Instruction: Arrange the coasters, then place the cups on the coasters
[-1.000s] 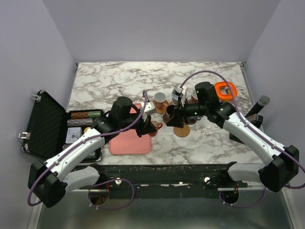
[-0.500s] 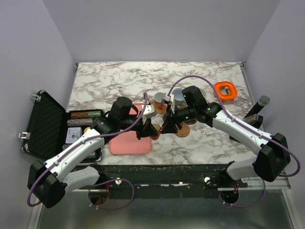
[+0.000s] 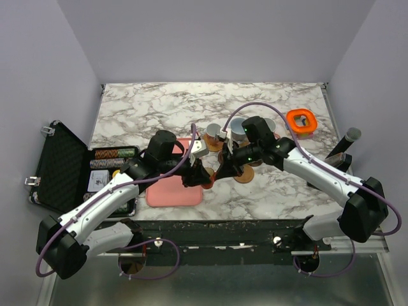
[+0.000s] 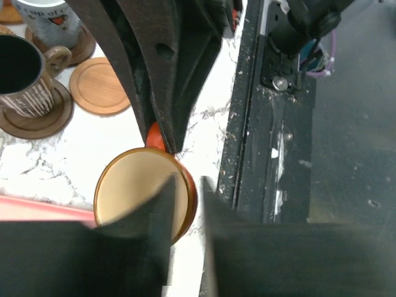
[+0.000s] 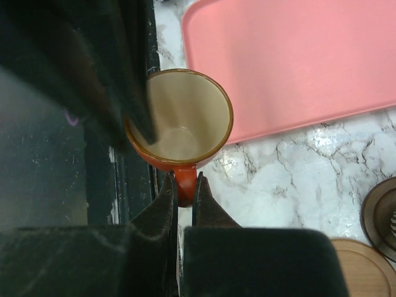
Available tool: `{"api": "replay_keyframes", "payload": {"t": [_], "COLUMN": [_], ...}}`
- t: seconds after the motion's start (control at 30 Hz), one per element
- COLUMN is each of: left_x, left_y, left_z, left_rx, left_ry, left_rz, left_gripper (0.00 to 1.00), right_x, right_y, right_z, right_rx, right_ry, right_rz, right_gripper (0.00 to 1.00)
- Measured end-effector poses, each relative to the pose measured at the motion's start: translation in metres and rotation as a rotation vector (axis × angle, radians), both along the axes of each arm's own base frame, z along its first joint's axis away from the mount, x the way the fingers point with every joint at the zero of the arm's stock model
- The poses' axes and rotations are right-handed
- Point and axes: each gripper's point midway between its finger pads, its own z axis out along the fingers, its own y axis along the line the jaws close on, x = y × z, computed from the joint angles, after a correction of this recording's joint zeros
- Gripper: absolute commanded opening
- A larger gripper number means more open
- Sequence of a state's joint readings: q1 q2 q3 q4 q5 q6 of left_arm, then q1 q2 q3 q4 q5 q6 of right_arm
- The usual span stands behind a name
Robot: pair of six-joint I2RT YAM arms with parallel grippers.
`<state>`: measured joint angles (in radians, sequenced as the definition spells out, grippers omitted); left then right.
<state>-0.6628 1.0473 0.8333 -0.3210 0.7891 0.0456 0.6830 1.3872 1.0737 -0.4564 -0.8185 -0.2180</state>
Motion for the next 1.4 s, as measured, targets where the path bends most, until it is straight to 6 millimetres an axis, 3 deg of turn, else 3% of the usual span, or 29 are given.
{"api": "replay_keyframes", "payload": {"t": [0.07, 0.13, 0.23, 0.37, 0.57, 0.97, 1.4], "left_x": [0.004, 0.010, 0.020, 0.032, 0.062, 0.075, 0.095], "left_y": [0.000, 0.000, 0.003, 0.010, 0.017, 0.018, 0.016], "left_z": [0.000, 0.001, 0.005, 0.022, 0.039, 0.003, -0.022], "left_rx": [0.003, 0.005, 0.005, -0.030, -0.029, 0.063, 0.114], "left_ry": [-0.001, -0.006, -0.005, -0.021, 0.055, 0.235, 0.263], "left_rz": [0.024, 0.058, 0.136, 0.248, 0.460, 0.591, 0.660], "left_gripper": [0.75, 0.84, 0.93, 0.96, 0.94, 0.80, 0.52], "right_x": [0.001, 0.003, 0.005, 0.016, 0.029, 0.042, 0.036], "right_y": [0.000, -0.001, -0.012, -0.024, -0.037, -0.036, -0.029], "right_z": [0.000, -0.002, -0.006, -0.008, -0.011, 0.005, 0.002], "right_rx": [-0.003, 0.002, 0.004, 0.030, 0.073, 0.077, 0.053], "right_ry": [-0.011, -0.042, -0.118, -0.249, -0.440, -0.636, -0.683], "right_rz": [-0.014, -0.037, -0.110, -0.223, -0.362, -0.442, -0.424], "right_gripper": [0.01, 0.01, 0.01, 0.01, 0.01, 0.01, 0.01]}}
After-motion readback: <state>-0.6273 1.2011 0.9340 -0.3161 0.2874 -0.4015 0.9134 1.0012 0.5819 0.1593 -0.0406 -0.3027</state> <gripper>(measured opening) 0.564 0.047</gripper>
